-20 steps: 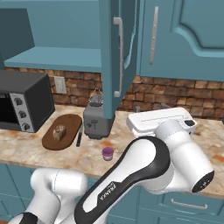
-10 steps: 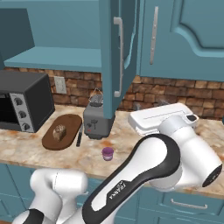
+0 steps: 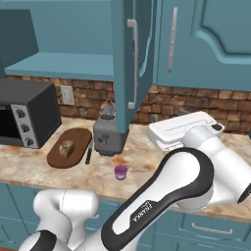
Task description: Pick the bread, place it on the cutting board, pick the jam, place it on the counter, and close the cabinet.
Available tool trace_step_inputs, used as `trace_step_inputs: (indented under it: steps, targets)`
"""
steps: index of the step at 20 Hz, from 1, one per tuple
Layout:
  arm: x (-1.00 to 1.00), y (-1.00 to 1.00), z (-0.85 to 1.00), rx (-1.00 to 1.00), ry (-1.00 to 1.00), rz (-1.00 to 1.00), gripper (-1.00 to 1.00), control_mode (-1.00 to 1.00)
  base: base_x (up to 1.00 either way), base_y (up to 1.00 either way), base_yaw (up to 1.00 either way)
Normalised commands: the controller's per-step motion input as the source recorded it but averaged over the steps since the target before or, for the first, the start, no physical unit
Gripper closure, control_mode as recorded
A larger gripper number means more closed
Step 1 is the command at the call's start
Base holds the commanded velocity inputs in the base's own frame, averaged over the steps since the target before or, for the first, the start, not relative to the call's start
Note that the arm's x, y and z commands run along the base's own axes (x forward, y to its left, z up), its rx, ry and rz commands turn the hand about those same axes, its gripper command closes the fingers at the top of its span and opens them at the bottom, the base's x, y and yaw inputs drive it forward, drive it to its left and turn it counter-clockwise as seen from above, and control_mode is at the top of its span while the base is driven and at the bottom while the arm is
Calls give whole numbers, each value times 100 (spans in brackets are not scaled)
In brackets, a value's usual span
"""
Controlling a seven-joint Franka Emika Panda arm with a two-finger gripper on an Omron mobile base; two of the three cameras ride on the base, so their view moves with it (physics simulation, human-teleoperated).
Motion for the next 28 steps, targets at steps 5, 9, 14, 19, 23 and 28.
trace_step_inputs:
  steps: [5, 9, 14, 19, 23, 28]
  targets:
    - [-3, 0, 1, 0, 0, 7, -100, -100, 0, 0, 0]
    - [0, 0, 0, 0, 0, 6, -100, -100, 0, 0, 0]
    - [0, 0, 0, 0, 0, 6, -100, -100, 0, 0, 0]
    - [0, 0, 1, 0, 0, 6, -100, -100, 0, 0, 0]
    - [-1, 0, 5, 0, 0, 6, -100, -100, 0, 0, 0]
    - [-4, 0, 7, 0, 0, 6, -100, -100, 0, 0, 0]
